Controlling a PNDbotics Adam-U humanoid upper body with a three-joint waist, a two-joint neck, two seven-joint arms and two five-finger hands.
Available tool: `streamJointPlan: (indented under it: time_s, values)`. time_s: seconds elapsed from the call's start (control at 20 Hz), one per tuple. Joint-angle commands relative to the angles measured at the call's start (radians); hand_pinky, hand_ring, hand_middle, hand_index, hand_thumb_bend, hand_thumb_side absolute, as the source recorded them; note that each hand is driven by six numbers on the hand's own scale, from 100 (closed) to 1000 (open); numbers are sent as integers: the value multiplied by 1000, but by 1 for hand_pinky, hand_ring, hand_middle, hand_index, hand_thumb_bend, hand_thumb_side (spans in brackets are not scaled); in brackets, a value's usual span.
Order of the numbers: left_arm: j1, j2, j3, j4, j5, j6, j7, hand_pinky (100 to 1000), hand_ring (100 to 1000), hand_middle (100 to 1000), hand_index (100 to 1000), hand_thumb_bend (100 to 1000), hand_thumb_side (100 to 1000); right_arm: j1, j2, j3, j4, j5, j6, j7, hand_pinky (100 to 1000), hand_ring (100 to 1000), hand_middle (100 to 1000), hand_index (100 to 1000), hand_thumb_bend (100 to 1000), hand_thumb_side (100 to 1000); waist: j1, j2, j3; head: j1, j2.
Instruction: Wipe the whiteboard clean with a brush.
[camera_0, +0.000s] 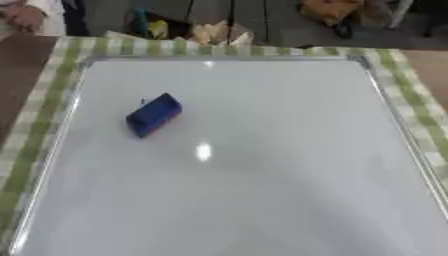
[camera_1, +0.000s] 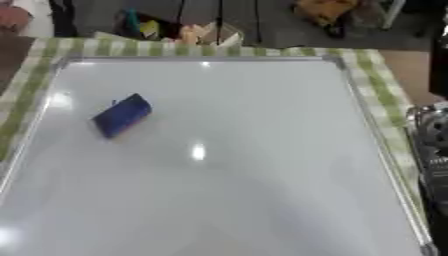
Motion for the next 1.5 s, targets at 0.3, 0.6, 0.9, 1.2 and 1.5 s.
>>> streamJointPlan:
  time_s: [0.3, 0.6, 0.9, 1.2, 1.5]
  values:
    - [-136, 152, -90, 9, -208, 286, -288, 554, 671, 723, 876, 100, 983, -5, -20, 3, -13, -11, 2, 13, 794, 826, 798, 829, 100, 957, 5, -30, -6, 6, -5]
    - [-244, 180, -186, 142, -394, 340, -532, 565, 691, 725, 902, 100, 986, -4, -18, 9, -13, -17, 5, 20, 795, 827, 797, 829, 100, 960, 9, -31, -14, 15, -13]
    - [-332, 133, -256, 297, -487, 329, -706, 549, 683, 717, 936, 100, 1000, -5, -15, 14, -13, -22, 9, 28, 796, 828, 797, 829, 100, 962, 10, -31, -20, 17, -26]
    - [-375, 88, -321, 408, -533, 318, -773, 552, 688, 705, 920, 100, 1000, -6, -11, 19, -13, -26, 12, 33, 797, 829, 796, 829, 100, 964, 12, -30, -26, 20, -34]
    - [-374, 77, -362, 432, -565, 322, -809, 546, 662, 676, 902, 100, 1000, -6, -10, 21, -13, -28, 13, 36, 798, 830, 795, 828, 100, 965, 15, -29, -27, 19, -34]
